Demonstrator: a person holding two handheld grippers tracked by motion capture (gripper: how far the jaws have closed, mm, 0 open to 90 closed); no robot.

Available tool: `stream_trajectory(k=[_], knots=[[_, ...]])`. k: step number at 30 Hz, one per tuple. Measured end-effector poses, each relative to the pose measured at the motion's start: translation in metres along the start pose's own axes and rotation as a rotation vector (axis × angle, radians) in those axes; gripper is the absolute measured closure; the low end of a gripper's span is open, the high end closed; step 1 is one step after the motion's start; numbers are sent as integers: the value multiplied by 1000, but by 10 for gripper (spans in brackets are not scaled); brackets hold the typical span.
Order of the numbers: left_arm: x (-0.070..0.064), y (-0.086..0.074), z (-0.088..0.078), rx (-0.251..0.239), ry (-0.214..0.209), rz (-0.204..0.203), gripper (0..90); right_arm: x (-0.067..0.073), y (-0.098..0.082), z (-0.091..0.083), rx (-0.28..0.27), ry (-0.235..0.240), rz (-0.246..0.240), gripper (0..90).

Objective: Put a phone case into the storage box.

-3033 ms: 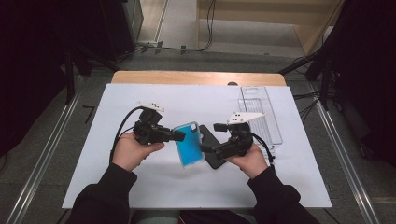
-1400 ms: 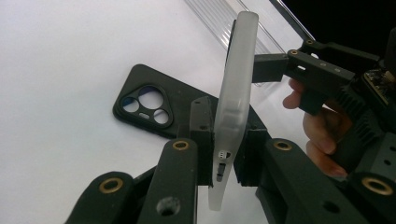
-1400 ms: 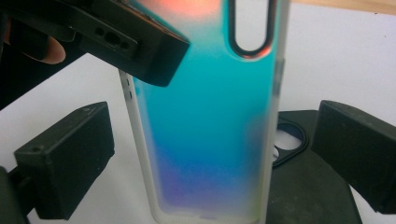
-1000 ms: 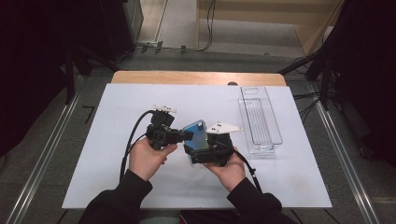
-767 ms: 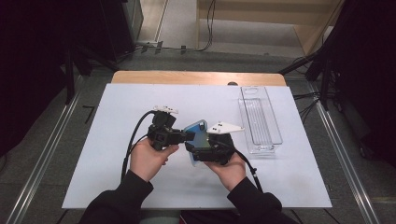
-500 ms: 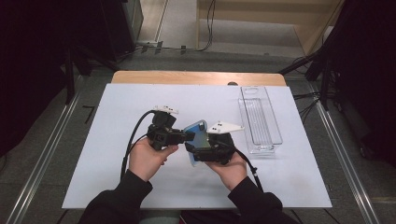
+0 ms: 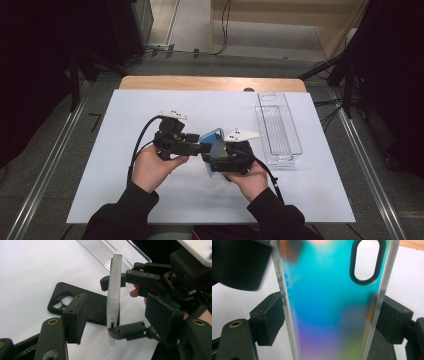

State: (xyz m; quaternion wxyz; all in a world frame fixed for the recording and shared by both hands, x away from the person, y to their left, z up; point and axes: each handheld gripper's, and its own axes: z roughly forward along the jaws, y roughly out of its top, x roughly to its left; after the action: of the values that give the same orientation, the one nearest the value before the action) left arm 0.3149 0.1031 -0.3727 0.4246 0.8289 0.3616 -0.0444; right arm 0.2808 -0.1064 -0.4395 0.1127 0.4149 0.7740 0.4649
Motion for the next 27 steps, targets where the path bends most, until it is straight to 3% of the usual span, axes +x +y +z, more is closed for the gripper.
stream_trajectory(k=[10,12,14,17,24,27], knots=[[0,-2,-5,29,-26,52,319,-14,1,-2,3,7,-11,163],[1,-3,-6,37,-54,54,320,-19,2,-3,-3,32,2,163],[1,-4,-6,43,-58,85,319,-27,3,-6,-3,66,25,163],[1,-7,-7,49,-55,125,318,-31,4,-8,-2,69,22,163],[7,-15,-3,51,-57,136,319,-37,7,-14,-1,80,27,163],[7,-20,-2,28,-49,151,320,-38,8,-15,-2,88,27,163]])
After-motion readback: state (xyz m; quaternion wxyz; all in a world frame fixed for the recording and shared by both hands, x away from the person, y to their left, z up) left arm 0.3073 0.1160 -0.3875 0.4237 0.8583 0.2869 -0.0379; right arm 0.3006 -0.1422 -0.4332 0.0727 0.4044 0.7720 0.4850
